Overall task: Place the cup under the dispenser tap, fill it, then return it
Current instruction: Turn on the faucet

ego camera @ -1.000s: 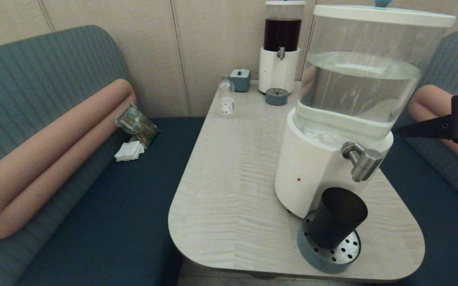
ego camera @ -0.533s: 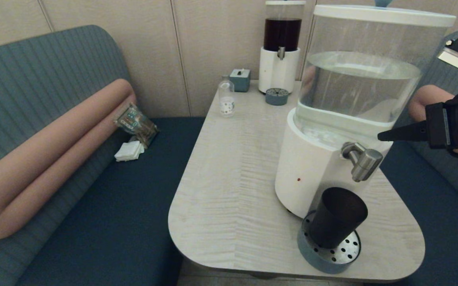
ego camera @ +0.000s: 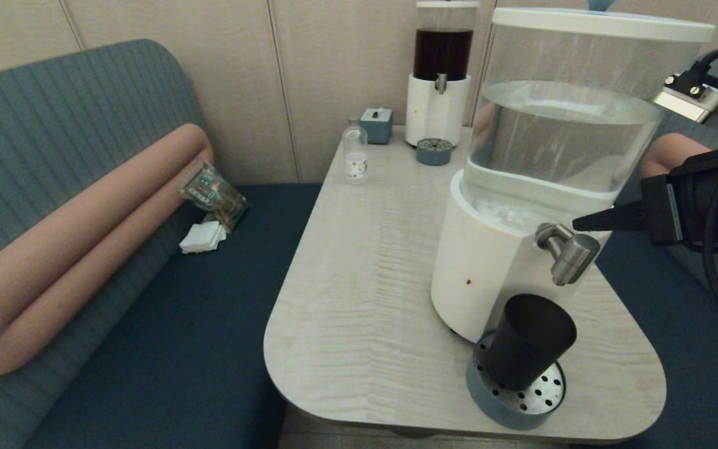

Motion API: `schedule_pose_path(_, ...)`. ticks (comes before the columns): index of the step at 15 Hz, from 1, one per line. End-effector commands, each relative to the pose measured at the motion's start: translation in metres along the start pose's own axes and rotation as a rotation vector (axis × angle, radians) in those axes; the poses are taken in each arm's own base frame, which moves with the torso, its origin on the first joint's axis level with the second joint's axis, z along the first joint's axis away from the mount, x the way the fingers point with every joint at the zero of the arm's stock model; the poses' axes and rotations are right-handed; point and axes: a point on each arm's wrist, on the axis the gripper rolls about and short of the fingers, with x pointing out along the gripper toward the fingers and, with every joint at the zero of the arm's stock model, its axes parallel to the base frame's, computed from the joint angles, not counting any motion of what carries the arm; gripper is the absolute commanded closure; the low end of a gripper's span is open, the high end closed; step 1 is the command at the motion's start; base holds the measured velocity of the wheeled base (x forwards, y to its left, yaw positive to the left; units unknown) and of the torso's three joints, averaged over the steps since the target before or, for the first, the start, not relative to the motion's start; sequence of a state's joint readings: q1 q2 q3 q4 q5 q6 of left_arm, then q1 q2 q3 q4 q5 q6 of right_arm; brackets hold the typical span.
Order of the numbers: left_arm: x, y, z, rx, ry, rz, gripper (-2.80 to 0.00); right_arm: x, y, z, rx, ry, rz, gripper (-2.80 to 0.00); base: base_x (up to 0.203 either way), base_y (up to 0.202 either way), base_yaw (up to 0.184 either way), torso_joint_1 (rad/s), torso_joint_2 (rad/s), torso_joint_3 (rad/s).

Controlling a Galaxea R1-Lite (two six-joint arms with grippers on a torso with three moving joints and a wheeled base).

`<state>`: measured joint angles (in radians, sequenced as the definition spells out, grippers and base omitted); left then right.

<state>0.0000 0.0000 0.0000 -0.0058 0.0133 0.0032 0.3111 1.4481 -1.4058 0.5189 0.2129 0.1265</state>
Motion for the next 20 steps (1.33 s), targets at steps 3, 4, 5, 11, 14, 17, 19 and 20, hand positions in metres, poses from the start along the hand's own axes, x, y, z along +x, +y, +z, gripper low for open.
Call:
schedule_pose_path(3,0.000,0.000,0.000,0.000,0.003,0.000,0.00,0.006,0.001,0.001,-0.010,0.015,0.009,0.00,0.000,0.000,0.000,0.000,0.00,0.000)
schedule_pose_path(4,0.000,0.000,0.000,0.000,0.003,0.000,0.00,0.008,0.001,0.001,-0.013,0.019,0.009,0.00,0.000,0.000,0.000,0.000,0.00,0.000)
schedule_pose_path(5,0.000,0.000,0.000,0.000,0.003,0.000,0.00,0.010,0.001,0.001,-0.013,0.021,0.010,0.00,0.000,0.000,0.000,0.000,0.00,0.000)
schedule_pose_path(11,0.000,0.000,0.000,0.000,0.003,0.000,0.00,0.021,-0.001,0.005,-0.012,0.034,0.021,0.00,0.000,0.000,0.000,0.000,0.00,0.000)
schedule_pose_path(14,0.000,0.000,0.000,0.000,0.003,0.000,0.00,0.024,-0.001,0.004,-0.034,0.042,0.025,0.00,0.000,0.000,0.000,0.000,0.00,0.000)
schedule_pose_path(17,0.000,0.000,0.000,0.000,0.003,0.000,0.00,0.024,-0.001,0.003,-0.038,0.044,0.028,0.00,0.000,0.000,0.000,0.000,0.00,0.000)
schedule_pose_path(19,0.000,0.000,0.000,0.000,0.003,0.000,0.00,0.024,0.001,0.001,-0.048,0.050,0.034,0.00,0.000,0.000,0.000,0.000,0.00,0.000)
schedule_pose_path(20,0.000,0.000,0.000,0.000,0.003,0.000,0.00,0.023,0.001,0.001,-0.054,0.049,0.033,0.00,0.000,0.000,0.000,0.000,0.00,0.000)
